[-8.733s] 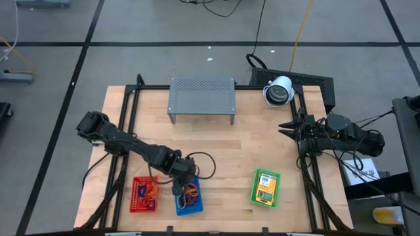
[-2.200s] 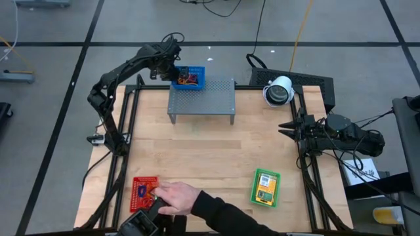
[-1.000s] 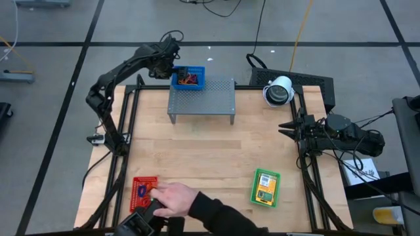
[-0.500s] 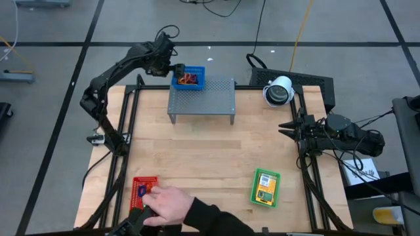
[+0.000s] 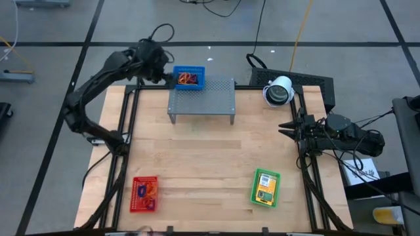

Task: Pick & Place Office Desk Supplies
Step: Put the red bin on the shelf

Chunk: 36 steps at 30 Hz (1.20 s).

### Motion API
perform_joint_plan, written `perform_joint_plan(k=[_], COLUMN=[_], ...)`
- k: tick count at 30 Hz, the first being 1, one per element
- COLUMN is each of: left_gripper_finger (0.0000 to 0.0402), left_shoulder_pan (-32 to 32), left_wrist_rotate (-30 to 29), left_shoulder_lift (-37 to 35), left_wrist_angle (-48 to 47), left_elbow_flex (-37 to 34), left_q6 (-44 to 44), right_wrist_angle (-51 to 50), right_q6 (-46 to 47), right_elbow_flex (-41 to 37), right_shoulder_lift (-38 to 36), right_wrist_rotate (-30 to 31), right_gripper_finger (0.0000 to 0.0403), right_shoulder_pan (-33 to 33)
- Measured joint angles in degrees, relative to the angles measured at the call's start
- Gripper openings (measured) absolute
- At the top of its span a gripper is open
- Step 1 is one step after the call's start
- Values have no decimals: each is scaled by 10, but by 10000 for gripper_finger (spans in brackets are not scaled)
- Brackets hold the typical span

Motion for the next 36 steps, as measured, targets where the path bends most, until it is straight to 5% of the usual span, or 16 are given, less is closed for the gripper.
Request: perform_joint_plan(k=[14, 28, 36], left_gripper_finger=[277, 275, 277], left_shoulder_pan=[-265, -577, -683], left_wrist_rotate=[-2, 1, 2], left_shoulder_lift=[-73, -91, -90], left_wrist_angle=[-238, -215, -105], left_elbow_flex=[0, -135, -261], left_q6=[-61, -170, -212], right_wrist_angle=[0, 0, 0], right_q6=[0, 0, 0], right_elbow_flex=[0, 0, 0], right_shoulder_lift=[0, 0, 0], right_wrist_rotate=[0, 0, 0], right_gripper_finger=[89, 89, 89], right_shoulder_pan=[0, 0, 0])
